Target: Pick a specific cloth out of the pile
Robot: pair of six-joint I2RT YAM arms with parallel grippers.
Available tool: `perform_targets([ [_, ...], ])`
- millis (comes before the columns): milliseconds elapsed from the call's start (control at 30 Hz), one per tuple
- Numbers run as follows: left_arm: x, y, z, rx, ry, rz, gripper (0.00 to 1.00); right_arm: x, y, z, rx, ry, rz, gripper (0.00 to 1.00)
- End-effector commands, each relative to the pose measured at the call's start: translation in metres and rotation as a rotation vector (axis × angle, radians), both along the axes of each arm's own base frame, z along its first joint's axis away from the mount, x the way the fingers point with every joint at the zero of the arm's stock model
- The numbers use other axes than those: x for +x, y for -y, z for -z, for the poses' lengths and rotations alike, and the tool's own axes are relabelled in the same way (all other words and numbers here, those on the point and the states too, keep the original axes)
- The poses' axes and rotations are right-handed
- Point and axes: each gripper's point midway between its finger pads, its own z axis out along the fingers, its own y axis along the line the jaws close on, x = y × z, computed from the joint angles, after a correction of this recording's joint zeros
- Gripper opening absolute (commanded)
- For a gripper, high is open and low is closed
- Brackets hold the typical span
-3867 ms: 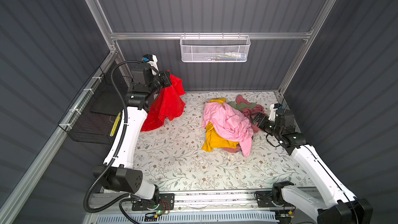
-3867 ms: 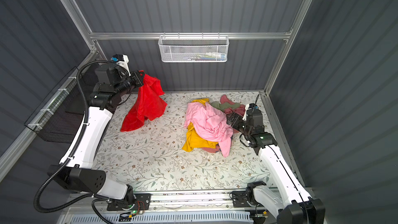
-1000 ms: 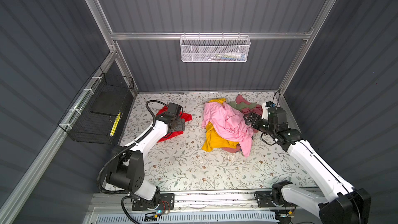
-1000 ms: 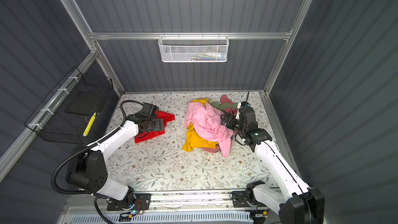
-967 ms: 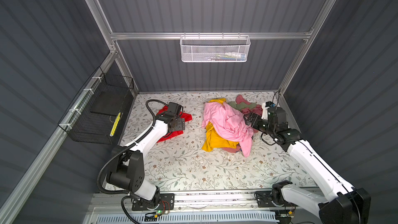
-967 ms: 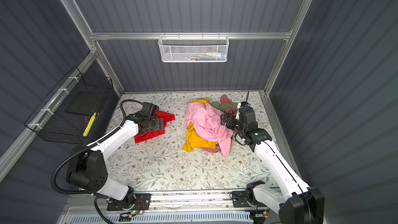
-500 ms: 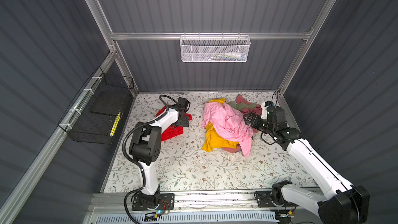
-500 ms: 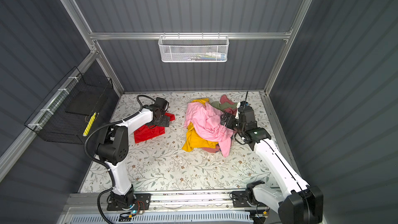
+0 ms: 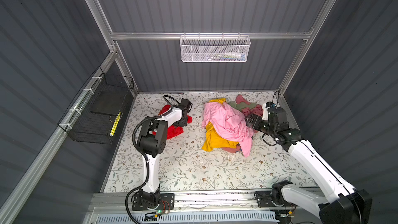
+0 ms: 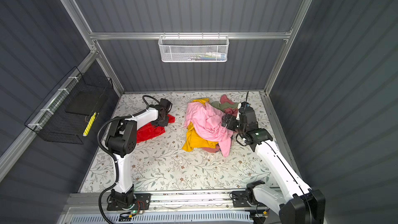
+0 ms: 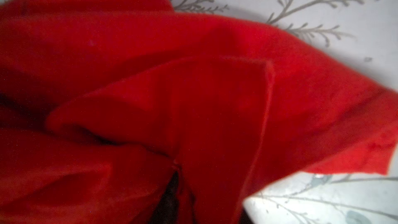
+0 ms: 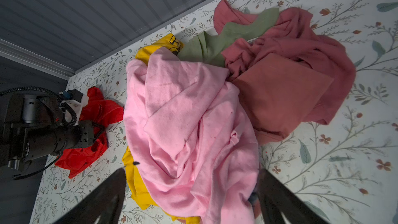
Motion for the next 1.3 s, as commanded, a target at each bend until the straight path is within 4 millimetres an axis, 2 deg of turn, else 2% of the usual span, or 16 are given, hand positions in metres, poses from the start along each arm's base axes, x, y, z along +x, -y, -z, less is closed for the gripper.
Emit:
perform_targets([
  [0, -0.019, -0.008, 0.029, -0.090, -0.101, -0.030, 0.07, -0.001, 0.001, -0.013, -0.019, 0.028, -0.006, 0.94],
  [33, -0.017, -0.011, 0.024, -0.104, -0.083, -0.039, 0.00, -0.001, 0.001, -0.013, -0.019, 0.028, -0.008, 0.95],
  [167, -0.005, -0.018, -0.006, -0.110, 0.002, -0.037, 0.00, 0.001, -0.001, -0.015, -0.018, 0.030, -0.017, 0.94],
  [267, 0.005, -0.026, -0.038, -0.073, 0.092, -0.044, 0.00, 0.001, -0.002, -0.017, -0.017, 0.032, -0.023, 0.94],
  [467, 0.026, -0.046, -0.119, 0.008, 0.329, -0.060, 0.00, 0.003, -0.003, -0.021, -0.013, 0.045, -0.028, 0.94],
  [567, 0.039, -0.062, -0.139, 0.018, 0.374, -0.091, 0.00, 0.003, -0.004, -0.022, -0.010, 0.047, -0.031, 0.94],
  [633, 0.046, -0.071, -0.140, 0.033, 0.362, -0.113, 0.00, 0.004, -0.004, -0.023, -0.008, 0.049, -0.032, 0.94],
  [733, 0.056, -0.080, -0.132, 0.103, 0.324, -0.135, 0.00, 0.003, -0.004, -0.024, -0.006, 0.050, -0.030, 0.93],
  [933, 0.074, -0.081, -0.087, 0.158, 0.236, -0.125, 0.00, 0.001, -0.002, -0.025, -0.014, 0.051, -0.024, 0.94],
  [1067, 0.076, -0.071, -0.050, 0.130, 0.156, -0.083, 0.00, -0.002, 0.001, -0.024, -0.025, 0.048, -0.014, 0.94],
  [1267, 0.065, -0.066, -0.024, 0.102, 0.100, -0.049, 0.00, -0.003, 0.003, -0.019, -0.032, 0.037, -0.010, 0.94],
])
